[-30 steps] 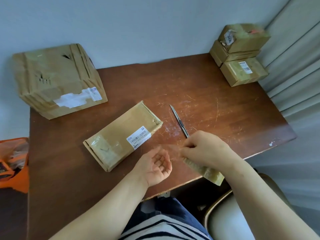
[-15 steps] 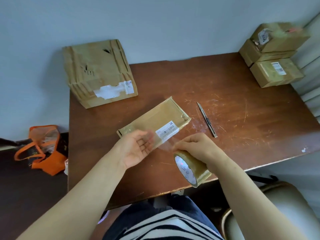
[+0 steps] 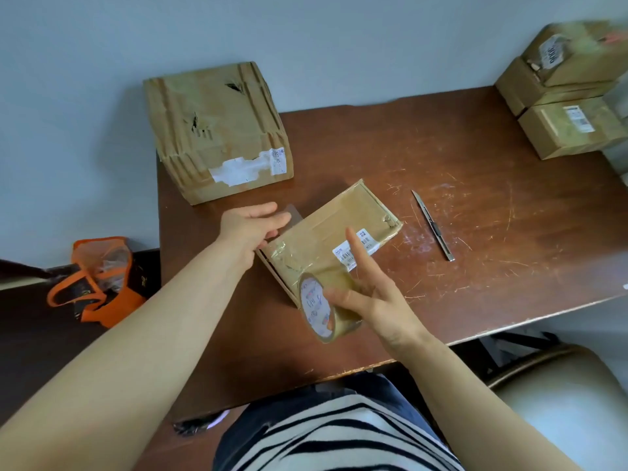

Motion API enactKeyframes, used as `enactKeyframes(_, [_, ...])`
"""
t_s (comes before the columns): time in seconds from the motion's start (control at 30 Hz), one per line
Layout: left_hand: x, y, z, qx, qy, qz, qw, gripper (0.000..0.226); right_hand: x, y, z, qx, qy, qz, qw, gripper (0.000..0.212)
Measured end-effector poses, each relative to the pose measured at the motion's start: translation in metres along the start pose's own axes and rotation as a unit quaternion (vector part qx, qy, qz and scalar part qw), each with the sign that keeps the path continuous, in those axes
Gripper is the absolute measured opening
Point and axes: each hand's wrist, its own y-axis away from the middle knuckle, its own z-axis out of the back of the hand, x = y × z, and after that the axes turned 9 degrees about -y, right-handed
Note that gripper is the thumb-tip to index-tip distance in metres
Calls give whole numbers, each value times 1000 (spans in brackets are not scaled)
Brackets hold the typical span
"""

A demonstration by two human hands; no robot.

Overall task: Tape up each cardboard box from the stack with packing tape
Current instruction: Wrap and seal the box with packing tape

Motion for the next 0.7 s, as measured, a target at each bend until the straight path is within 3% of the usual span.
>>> enactKeyframes(0.13, [4,-15,12,-23,-24,16,999,48,4,-2,7,-20,-20,56,998,50])
enactKeyframes(0.23, [9,-20,12,-39,-7,28,999,47,4,-7,7,-55,59,62,995,22])
enactKeyframes(0.33, [15,-23,10,-43,11,37,998,49,0,-9,11,-79,132,40,987,6])
enactKeyframes(0.5, [29,-26,5,-39,20,57,997,53,-10,-19,9,-83,240,-37,967,7])
enactKeyframes(0.7, [32,-34,5,-41,19,64,997,53,-14,-31,6,-88,280,-80,953,9])
